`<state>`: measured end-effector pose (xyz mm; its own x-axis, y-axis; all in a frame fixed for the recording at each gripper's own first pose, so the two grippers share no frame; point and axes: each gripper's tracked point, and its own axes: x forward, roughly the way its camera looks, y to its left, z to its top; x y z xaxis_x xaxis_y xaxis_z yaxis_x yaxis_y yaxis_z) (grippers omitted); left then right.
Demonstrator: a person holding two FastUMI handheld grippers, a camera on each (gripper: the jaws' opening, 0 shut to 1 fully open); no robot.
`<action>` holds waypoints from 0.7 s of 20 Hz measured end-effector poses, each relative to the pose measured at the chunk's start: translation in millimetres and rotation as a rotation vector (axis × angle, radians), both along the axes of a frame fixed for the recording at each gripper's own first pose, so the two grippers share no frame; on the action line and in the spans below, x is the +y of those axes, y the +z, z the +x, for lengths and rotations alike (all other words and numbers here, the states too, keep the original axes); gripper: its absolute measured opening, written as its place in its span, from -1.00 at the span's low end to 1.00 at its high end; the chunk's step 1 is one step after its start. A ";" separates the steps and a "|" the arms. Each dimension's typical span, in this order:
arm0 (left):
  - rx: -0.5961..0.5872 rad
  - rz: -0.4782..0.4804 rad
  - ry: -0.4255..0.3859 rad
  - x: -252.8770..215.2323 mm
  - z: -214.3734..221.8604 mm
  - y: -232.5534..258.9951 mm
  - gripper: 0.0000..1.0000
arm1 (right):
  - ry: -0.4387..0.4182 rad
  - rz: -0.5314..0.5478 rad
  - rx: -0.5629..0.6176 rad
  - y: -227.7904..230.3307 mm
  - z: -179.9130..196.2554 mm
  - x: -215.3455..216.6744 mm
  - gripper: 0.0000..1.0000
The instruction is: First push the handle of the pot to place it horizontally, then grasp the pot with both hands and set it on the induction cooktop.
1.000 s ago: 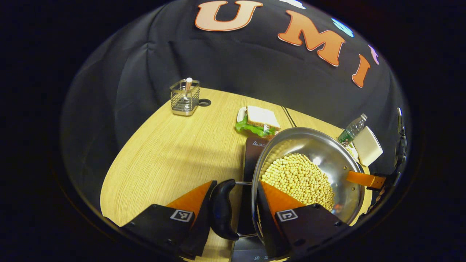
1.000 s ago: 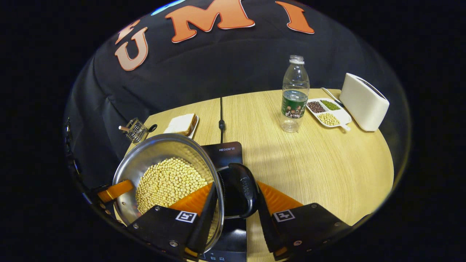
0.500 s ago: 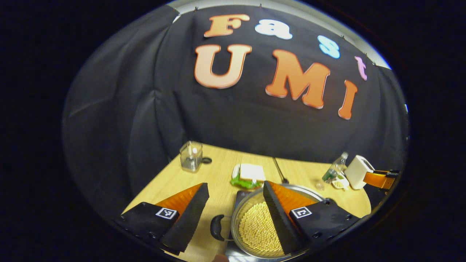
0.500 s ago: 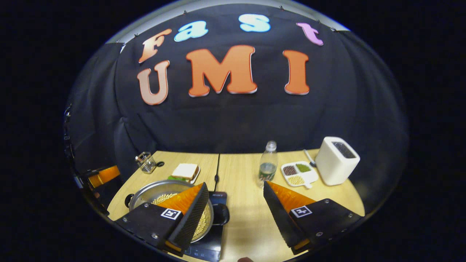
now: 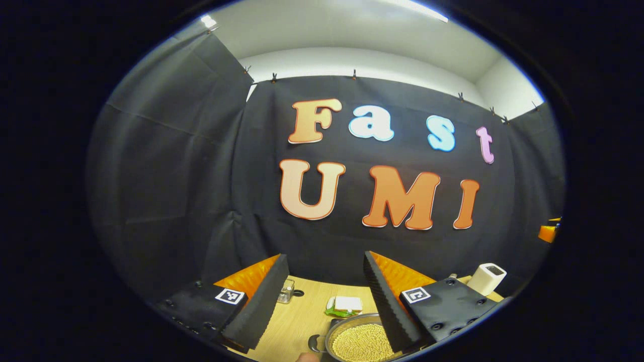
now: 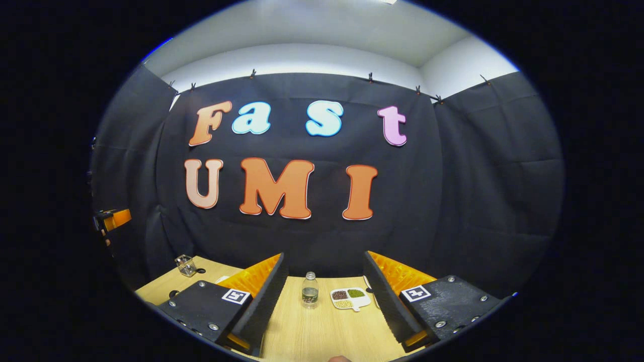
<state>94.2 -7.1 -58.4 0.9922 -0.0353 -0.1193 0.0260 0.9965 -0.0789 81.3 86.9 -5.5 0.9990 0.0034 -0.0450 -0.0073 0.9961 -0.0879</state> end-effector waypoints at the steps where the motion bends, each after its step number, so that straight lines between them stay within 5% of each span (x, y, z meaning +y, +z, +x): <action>1: -0.005 -0.010 0.002 1.5 -11.3 3.3 0.97 | -0.011 -0.002 -0.010 2.5 -5.6 -7.5 0.87; 5: -0.045 0.017 0.040 11.2 -30.5 17.0 0.94 | -0.075 -0.040 -0.031 9.3 -20.4 -48.9 0.87; 14: -0.049 0.014 0.018 -18.3 -53.0 22.7 0.95 | -0.037 -0.007 0.014 -9.0 -40.5 -69.8 0.87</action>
